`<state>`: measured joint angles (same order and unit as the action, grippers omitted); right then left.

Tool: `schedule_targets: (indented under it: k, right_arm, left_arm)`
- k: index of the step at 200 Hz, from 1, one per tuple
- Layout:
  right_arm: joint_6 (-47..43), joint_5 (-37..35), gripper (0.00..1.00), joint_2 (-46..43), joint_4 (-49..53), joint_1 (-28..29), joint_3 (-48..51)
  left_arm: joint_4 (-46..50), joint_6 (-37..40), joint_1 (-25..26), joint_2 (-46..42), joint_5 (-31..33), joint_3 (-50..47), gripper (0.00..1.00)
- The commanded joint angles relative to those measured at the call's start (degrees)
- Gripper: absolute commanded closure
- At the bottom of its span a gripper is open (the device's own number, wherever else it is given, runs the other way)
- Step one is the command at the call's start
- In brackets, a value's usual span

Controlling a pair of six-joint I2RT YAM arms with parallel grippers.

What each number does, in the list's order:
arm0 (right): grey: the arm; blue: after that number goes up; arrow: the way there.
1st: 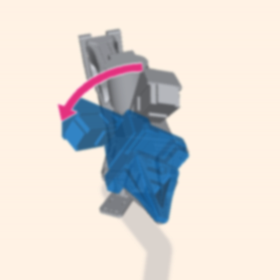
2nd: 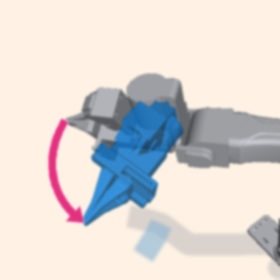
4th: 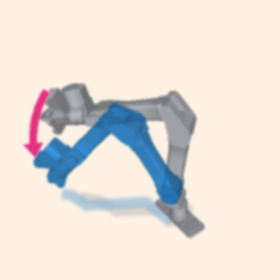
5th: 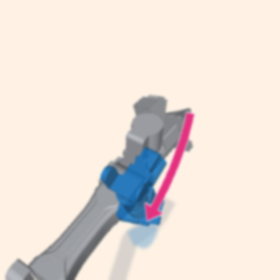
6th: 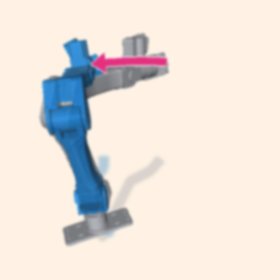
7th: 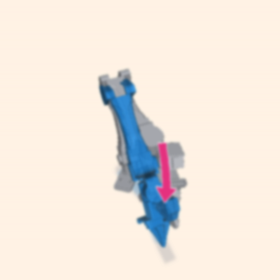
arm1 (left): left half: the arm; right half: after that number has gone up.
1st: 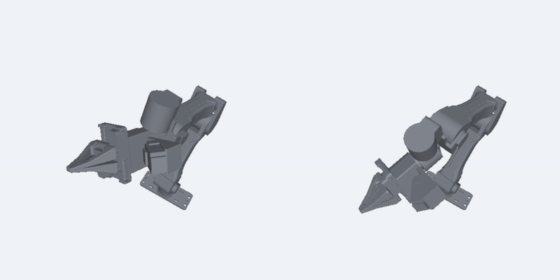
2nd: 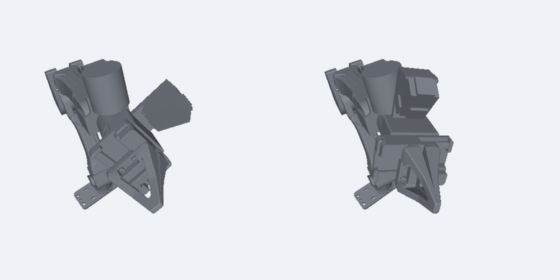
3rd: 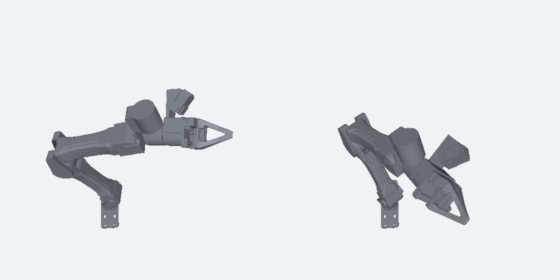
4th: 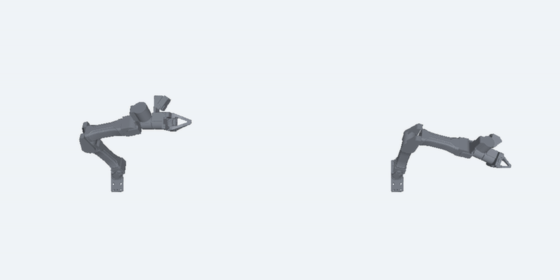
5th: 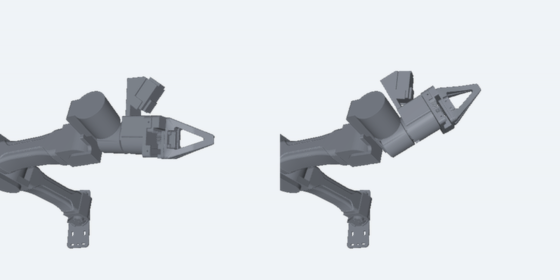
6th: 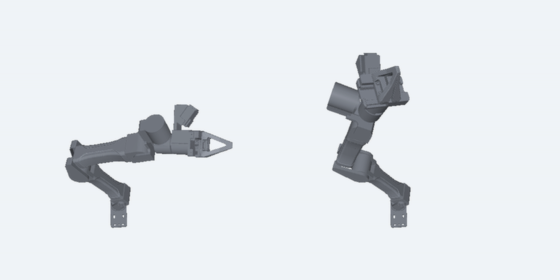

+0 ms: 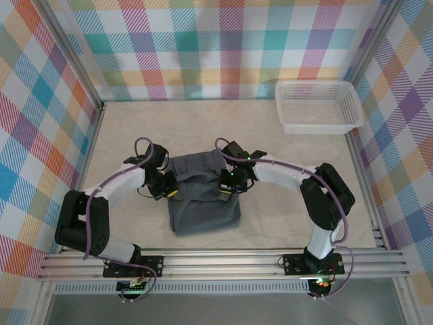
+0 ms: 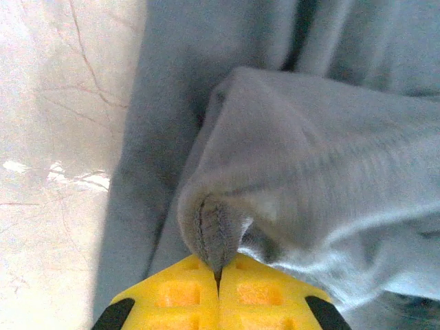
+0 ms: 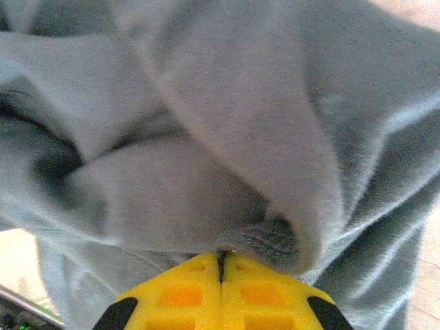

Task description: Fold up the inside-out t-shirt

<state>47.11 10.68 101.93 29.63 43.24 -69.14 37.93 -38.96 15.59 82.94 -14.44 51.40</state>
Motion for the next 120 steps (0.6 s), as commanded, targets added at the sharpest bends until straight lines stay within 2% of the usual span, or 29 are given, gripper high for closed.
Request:
schedule_targets:
  k: [1,34,63,120]
  right_arm:
    - [-1.13,5.35,1.0,-1.17,-1.35,-1.24,-5.94]
    - [-2.8,5.48,1.0,4.21,-1.18,-4.75,-14.64]
    - [-4.2,5.38,1.0,11.2,-2.03,-7.73,-21.37]
    - [-5.06,4.73,1.0,22.68,-3.46,-12.63,-31.65]
  left_arm:
    - [5.35,1.01,-1.37,-4.42,1.58,5.02,1.0]
    - [5.59,0.9,-3.92,-2.81,5.46,8.75,1.0]
    - [-0.11,0.9,-7.27,4.29,1.17,10.82,1.0]
    - [-3.45,3.03,-8.56,18.29,1.32,23.6,0.99]
